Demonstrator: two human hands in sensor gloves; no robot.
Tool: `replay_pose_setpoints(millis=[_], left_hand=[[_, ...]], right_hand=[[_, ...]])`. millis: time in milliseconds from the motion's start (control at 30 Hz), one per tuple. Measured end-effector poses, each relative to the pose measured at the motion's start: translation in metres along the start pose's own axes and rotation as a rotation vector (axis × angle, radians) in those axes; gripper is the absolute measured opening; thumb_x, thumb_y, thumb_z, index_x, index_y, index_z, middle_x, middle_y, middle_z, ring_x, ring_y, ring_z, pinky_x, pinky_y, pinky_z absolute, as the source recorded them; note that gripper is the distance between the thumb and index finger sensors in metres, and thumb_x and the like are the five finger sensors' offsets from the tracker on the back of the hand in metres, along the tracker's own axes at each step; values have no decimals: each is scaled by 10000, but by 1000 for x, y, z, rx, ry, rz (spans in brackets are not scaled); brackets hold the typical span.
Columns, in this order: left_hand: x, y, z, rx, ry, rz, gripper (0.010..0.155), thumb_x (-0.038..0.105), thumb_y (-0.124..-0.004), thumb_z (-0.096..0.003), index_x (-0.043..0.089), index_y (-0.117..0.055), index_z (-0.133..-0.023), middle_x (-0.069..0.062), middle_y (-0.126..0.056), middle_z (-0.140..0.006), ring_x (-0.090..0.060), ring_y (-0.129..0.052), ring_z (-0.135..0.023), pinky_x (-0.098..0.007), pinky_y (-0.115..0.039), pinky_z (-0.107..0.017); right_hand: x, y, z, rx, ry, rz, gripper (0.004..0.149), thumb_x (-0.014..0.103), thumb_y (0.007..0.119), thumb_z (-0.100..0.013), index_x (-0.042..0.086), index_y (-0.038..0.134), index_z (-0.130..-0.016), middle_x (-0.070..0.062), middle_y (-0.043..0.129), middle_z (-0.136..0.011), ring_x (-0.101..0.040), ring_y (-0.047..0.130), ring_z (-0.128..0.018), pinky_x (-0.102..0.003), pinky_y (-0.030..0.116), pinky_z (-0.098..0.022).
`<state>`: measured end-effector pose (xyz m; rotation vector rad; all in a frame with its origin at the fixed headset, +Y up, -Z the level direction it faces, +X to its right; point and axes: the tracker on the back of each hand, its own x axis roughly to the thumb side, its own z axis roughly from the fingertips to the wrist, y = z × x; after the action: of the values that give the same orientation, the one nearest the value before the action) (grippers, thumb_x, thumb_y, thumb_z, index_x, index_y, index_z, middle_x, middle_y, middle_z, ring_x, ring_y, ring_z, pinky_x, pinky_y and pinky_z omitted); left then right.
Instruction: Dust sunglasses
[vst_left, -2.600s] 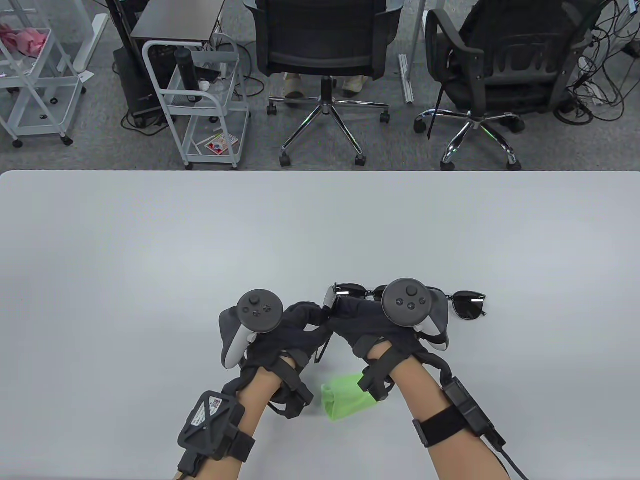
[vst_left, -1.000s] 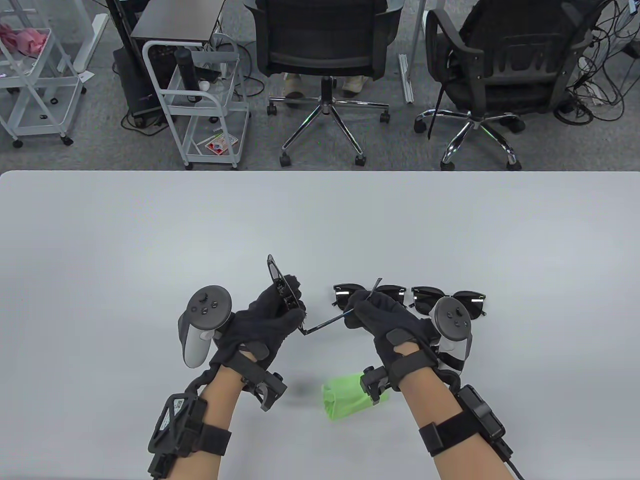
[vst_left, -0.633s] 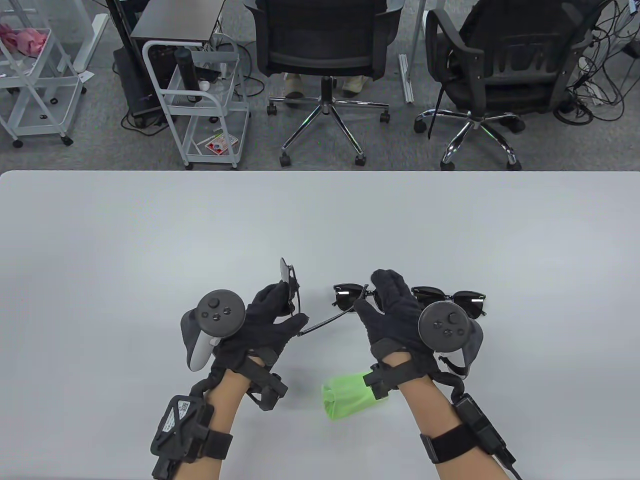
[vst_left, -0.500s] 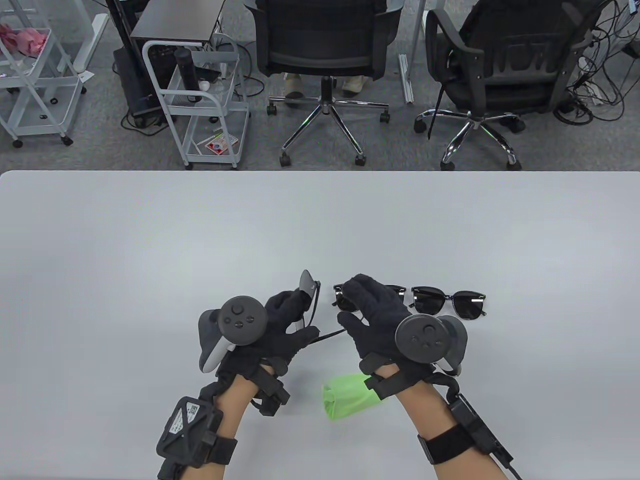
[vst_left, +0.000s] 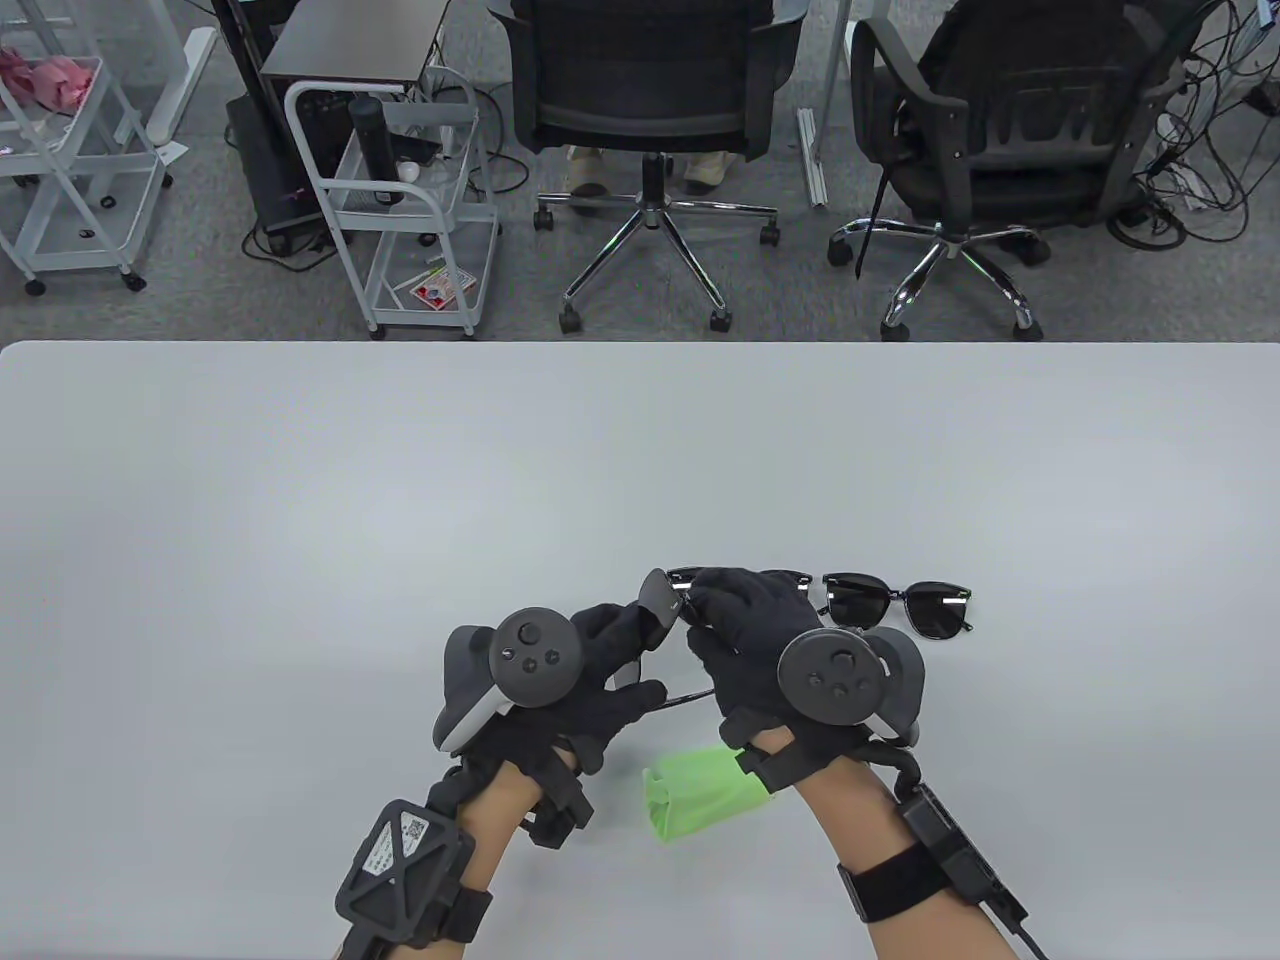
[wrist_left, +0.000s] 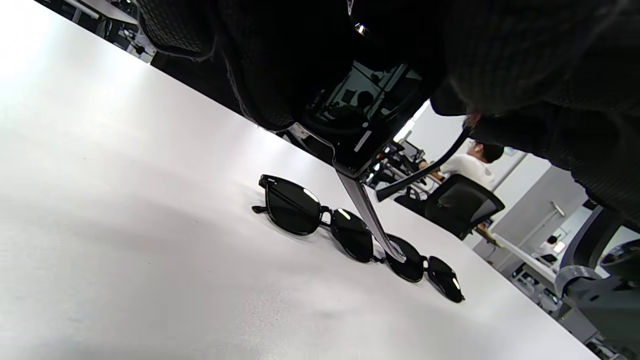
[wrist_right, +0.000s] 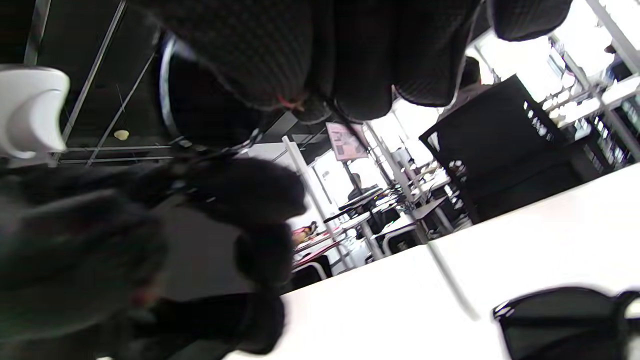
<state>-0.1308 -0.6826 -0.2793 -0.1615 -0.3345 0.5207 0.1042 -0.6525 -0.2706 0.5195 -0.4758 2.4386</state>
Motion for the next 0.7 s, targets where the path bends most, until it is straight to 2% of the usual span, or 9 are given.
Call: replay_pose_setpoints(millis=[67,200,367,467,533,600,700], left_hand=[[-2,1,0,-8,6,-42,761,641,-821,-327,439,-628,-1034,76,-689,-1063,-197,-935,-907,-511,-648,-751],[-4,3,0,-18,9,-145,747,646,-821,-324,461,-639,-1025,82,-701,-1059,-190,-942,-902,-515,-652,-749],[-5,2,-1,-33,7,-107,748,654,-817,-319,457,-649,-1021,82,-714,-1052,-184,-958,-891,-507,-663,-747],[-11,2,-3,-71,14,26,746,664,-818,-317,451,-669,-1016,83,-732,-1042,-170,-975,-883,-486,-680,-744],[-18,1,-3,-91,23,135,747,672,-821,-311,439,-692,-1009,78,-759,-1027,-171,-999,-862,-479,-700,-733],[-24,2,-4,-100,43,219,748,681,-817,-311,428,-706,-1005,71,-776,-1017,-171,-1017,-845,-469,-718,-725],[-36,5,-3,-68,102,376,756,705,-794,-316,380,-732,-996,63,-811,-990,-161,-1062,-794,-442,-755,-704]], right_hand=[[-5,-6,0,-30,6,59,412,300,872,-431,123,901,-802,-149,873,-919,-443,867,-830,-695,614,-602],[-15,-11,1,-44,33,67,420,310,888,-423,139,899,-806,-141,880,-913,-438,868,-831,-697,608,-605],[-12,-9,1,-45,14,73,417,304,886,-424,136,898,-806,-140,881,-913,-438,864,-835,-703,599,-607],[-5,-11,1,-49,-42,103,456,295,861,-441,118,862,-861,-159,838,-953,-459,819,-865,-718,561,-615],[4,-12,2,-53,-107,160,581,319,860,-446,88,743,-966,-194,735,-1021,-489,747,-901,-731,518,-620],[18,-14,4,-70,-204,241,663,361,857,-454,79,651,-1018,-220,619,-1075,-512,658,-938,-741,466,-624],[43,-12,7,-63,-379,312,655,423,837,-462,103,677,-1011,-211,600,-1090,-511,636,-953,-742,453,-631]])
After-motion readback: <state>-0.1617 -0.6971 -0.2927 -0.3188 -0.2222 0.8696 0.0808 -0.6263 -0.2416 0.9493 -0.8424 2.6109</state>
